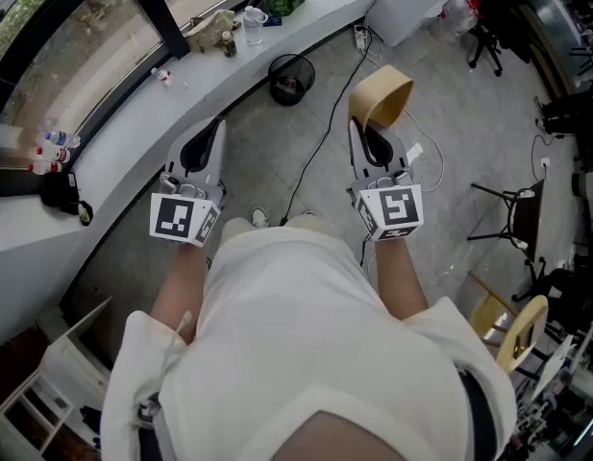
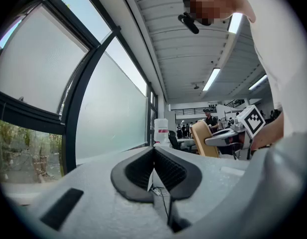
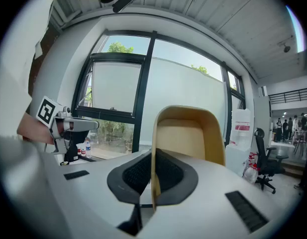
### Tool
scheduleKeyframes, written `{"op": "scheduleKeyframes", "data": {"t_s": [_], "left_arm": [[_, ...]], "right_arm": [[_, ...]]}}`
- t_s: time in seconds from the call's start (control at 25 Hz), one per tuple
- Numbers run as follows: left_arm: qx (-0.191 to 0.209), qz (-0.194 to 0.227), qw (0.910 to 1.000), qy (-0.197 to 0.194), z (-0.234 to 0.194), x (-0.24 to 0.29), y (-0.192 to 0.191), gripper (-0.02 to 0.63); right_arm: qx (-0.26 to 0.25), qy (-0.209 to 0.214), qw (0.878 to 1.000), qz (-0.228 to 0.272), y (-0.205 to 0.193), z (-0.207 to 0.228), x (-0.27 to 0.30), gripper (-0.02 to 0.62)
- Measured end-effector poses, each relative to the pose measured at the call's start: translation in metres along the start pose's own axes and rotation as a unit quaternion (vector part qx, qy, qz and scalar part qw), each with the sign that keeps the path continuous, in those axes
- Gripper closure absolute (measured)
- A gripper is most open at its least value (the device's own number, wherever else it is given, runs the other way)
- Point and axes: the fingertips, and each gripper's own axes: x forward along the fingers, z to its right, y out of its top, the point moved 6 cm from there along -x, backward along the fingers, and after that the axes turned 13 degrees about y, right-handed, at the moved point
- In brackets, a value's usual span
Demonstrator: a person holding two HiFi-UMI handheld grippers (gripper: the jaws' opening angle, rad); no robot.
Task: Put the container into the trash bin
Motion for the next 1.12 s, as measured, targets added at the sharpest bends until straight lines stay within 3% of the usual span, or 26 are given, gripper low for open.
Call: {"op": "scheduleKeyframes", "data": {"t_s": [0.4, 0.88, 1.12], "left_arm": [[-0.005, -0.012, 0.9999, 0.002, 0.013, 0.001, -0.008, 0.589], [0.006, -0.025, 0.9995, 0.021, 0.067, 0.015, -0.011, 0.589], [-0.006, -0.054, 0.9978, 0.039, 0.056, 0.030, -0.035, 0.589]], "right_arm": [[0.006, 0.021, 1.000, 0.017, -0.005, 0.009, -0.016, 0.591], [0.024, 0.055, 0.998, 0.011, -0.030, 0.052, -0.043, 0.591], [0.043, 0.073, 0.996, -0.014, -0.048, 0.072, -0.023, 0.591]]}}
